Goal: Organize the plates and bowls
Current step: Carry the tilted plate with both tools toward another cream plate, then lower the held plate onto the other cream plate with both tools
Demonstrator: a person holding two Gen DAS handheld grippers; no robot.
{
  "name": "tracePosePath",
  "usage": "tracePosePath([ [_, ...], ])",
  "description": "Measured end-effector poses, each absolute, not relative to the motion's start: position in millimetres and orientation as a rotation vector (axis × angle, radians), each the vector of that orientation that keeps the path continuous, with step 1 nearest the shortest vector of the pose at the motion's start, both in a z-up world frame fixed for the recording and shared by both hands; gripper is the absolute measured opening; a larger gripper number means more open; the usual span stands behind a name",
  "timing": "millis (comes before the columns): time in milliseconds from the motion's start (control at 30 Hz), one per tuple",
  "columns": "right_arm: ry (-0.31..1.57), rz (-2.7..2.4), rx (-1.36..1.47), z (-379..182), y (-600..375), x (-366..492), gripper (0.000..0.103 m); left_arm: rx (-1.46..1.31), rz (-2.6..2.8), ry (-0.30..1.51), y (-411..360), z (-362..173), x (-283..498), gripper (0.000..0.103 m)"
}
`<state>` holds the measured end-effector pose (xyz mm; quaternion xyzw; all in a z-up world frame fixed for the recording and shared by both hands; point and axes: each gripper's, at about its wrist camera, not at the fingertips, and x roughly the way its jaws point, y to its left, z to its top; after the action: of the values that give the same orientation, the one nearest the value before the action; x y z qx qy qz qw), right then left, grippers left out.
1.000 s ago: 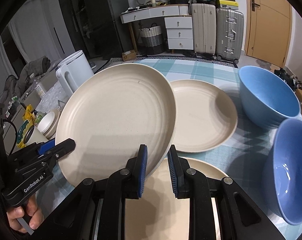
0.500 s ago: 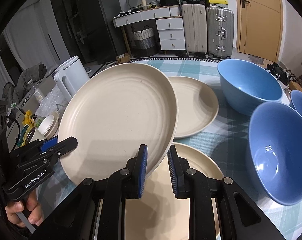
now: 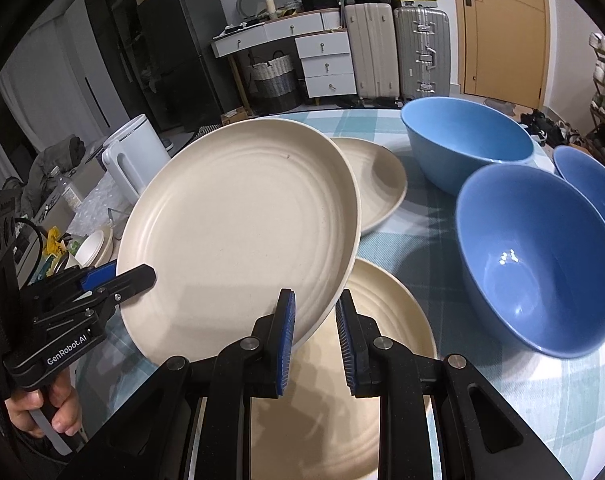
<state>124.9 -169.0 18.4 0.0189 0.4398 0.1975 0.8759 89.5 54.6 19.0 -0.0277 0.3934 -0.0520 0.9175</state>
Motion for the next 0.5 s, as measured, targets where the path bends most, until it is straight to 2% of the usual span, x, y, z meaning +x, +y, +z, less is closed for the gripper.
tracePosePath([
  [500,0.932,0.374,0.059,13.3,-193.2,104.2,0.022,0.048,-0.194,0.861,22.5,8.2,84.8,0.025],
])
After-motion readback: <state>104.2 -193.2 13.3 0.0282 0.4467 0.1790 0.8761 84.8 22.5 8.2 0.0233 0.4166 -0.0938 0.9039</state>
